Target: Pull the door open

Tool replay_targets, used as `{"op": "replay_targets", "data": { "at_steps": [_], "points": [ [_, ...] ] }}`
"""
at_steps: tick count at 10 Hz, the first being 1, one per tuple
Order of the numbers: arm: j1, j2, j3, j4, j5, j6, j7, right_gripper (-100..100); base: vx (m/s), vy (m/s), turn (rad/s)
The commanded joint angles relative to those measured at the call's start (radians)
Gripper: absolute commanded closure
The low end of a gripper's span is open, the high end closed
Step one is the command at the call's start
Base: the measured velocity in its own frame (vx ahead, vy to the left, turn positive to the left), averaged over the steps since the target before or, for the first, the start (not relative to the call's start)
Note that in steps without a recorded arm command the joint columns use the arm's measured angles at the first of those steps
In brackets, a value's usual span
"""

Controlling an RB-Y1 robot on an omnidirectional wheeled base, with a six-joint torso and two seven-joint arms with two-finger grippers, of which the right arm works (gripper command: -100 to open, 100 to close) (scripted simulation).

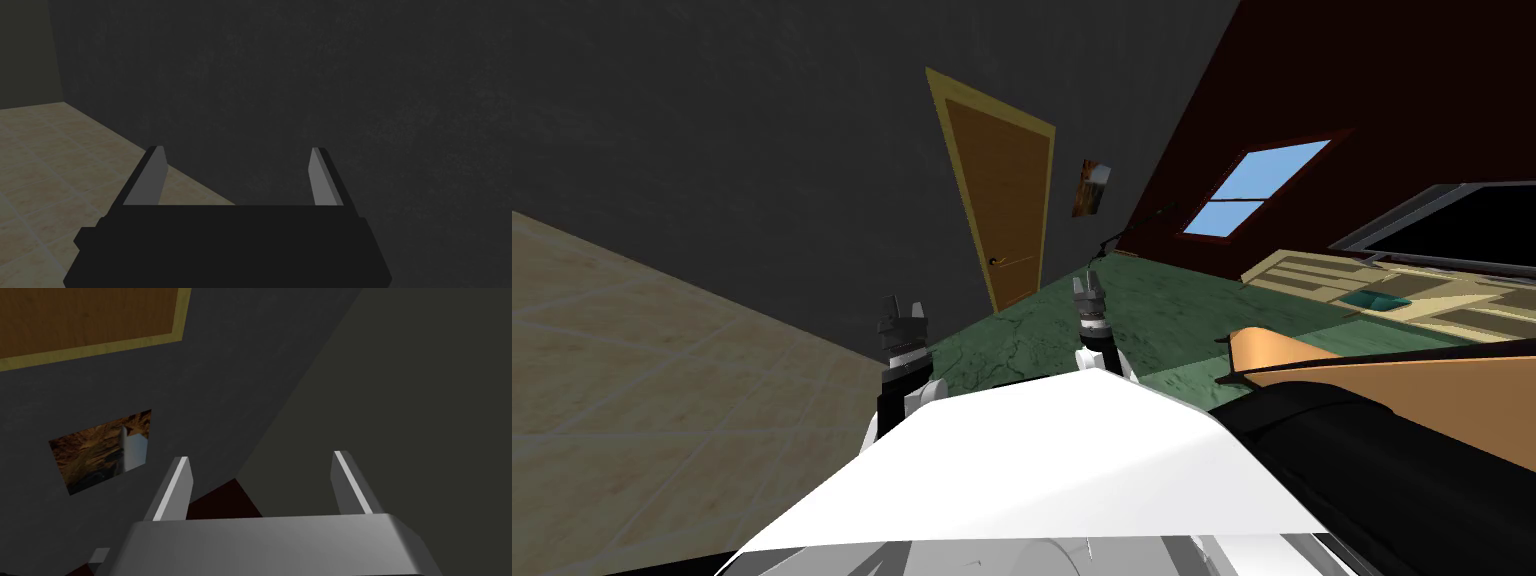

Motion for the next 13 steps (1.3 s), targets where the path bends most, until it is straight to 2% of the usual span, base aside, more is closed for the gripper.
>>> {"op": "replay_targets", "data": {
  "at_steps": [1,6,7,13],
  "points": [
    [-0.011,-0.007,-0.004,0.029,-0.004,-0.002,0.0,-100,0.039,0.003,0.096],
    [-0.052,-0.028,-0.018,0.128,-0.019,-0.009,0.001,-100,0.094,0.006,0.102],
    [-0.066,-0.035,-0.023,0.164,-0.025,-0.012,0.002,-100,0.099,0.008,0.134],
    [-0.122,-0.061,-0.042,0.303,-0.046,-0.022,0.003,-100,0.097,0.001,0.117]
  ]
}}
